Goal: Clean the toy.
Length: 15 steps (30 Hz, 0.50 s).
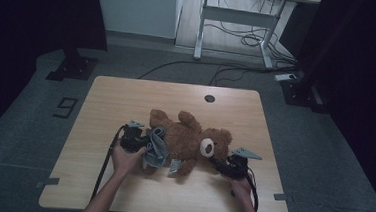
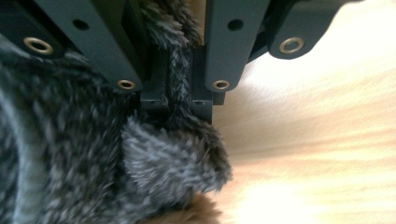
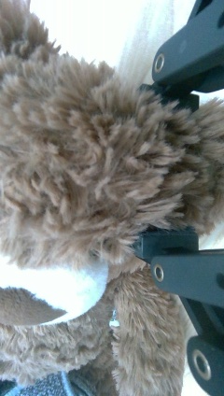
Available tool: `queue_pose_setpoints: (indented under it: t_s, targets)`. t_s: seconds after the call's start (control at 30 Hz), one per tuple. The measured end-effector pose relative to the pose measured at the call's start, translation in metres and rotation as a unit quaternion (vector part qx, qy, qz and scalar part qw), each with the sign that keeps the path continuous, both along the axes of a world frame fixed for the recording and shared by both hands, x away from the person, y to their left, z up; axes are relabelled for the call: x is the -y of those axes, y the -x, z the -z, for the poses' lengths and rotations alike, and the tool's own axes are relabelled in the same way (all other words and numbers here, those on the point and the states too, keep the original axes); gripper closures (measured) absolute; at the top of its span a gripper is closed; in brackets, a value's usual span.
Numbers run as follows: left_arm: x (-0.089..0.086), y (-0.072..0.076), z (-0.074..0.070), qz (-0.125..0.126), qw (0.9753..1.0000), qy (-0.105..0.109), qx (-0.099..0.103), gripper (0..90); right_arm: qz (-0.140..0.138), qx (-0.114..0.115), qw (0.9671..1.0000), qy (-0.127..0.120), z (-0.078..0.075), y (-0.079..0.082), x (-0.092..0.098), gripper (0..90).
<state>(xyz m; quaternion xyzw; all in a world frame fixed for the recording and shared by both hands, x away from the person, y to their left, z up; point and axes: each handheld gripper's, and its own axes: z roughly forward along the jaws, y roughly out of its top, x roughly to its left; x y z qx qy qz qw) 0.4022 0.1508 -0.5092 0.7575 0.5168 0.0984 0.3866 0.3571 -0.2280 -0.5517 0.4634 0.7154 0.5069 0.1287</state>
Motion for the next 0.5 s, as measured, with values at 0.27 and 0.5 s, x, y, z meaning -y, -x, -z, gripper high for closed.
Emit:
queue_pose_setpoints:
  t_s: [0.27,0.5]
  targets:
    - [-0.002,-0.005,-0.04,0.006,0.9988,0.007,0.049,81.4,0.009,0.035,0.9976,0.06,-0.005,-0.022,-0.013,51.0]
    - [0.033,-0.028,-0.081,0.031,0.9953,0.022,0.089,81.4,0.004,0.055,0.9955,0.077,-0.003,-0.028,-0.016,50.9]
